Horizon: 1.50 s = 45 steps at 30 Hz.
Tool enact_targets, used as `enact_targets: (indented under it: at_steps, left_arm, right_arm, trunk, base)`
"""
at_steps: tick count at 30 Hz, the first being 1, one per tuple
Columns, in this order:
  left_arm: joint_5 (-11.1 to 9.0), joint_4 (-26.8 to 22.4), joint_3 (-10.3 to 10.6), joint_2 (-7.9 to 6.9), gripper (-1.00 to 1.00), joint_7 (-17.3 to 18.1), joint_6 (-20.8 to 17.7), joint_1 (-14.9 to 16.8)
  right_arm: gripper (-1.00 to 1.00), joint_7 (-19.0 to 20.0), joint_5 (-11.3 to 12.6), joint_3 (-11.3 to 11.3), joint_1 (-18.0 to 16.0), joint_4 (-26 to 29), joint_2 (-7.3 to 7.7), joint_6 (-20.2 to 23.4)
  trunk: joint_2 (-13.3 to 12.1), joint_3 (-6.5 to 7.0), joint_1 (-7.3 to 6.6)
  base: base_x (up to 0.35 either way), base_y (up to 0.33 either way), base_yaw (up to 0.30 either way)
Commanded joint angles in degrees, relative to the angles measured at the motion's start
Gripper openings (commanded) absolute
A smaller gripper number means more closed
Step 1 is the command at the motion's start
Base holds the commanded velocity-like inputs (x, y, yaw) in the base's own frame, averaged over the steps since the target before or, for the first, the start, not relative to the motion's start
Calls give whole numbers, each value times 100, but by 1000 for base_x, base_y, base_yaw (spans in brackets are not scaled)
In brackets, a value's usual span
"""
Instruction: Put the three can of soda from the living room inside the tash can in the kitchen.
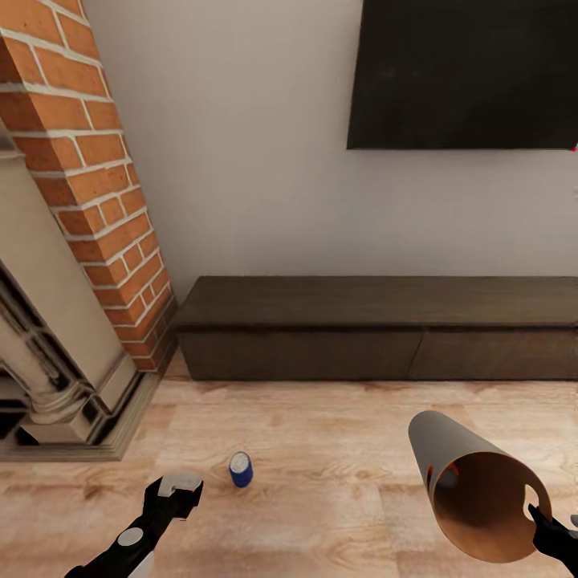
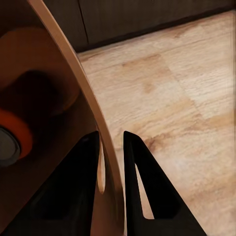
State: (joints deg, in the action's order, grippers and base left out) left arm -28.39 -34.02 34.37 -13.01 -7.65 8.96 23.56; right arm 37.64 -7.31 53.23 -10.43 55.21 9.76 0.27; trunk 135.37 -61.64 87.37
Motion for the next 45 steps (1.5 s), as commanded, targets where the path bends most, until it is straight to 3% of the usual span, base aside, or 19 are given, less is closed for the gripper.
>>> enact_targets:
  at_steps: [1, 34, 36, 38, 39, 40, 42, 45]
  left_arm:
    - [0, 0, -2, 0, 100, 0, 0, 0]
    - [4, -19, -3, 6, 100, 22, -42, 0]
    - [-13, -98, 2, 21, 100, 37, -280, 9]
    - [-42, -463, -10, 128, 100, 61, -1283, 71]
    - [-48, -567, -15, 150, 100, 81, -1585, 109]
    - [-61, -720, -27, 188, 100, 162, -2161, 260]
    - [-79, -823, -60, 225, 100, 365, -2835, 670]
    - [-155, -572, -158, 251, 100, 658, -3389, 1272]
  right_arm:
    - [-100, 28, 60, 3, -3, 8, 0, 8]
    - [-100, 32, 47, -19, -3, 8, -18, 7]
    - [-100, 35, 33, -27, -3, 8, -39, 3]
    - [-100, 39, 15, -37, -3, 2, -74, 1]
    - [-100, 40, 12, -39, -3, -1, -81, 0]
    - [-100, 44, 5, -43, -3, -4, -90, 0]
    - [-100, 47, -1, -54, -3, -4, -98, -1]
    - [-100, 49, -5, -71, -3, -1, -106, -1]
  trunk:
    - [0, 1, 0]
    - [0, -177, 0]
    - [0, -184, 0]
    - [0, -187, 0]
    - [0, -188, 0]
    - [0, -189, 0]
    - [0, -190, 0]
    - [0, -190, 0]
  base:
    - [190, 141, -135]
    - [31, 22, -117]
    - [47, 0, -71]
    - [110, 0, -33]
    - [138, 0, -21]
    - [172, 0, -13]
    - [201, 0, -9]
    - [248, 0, -4]
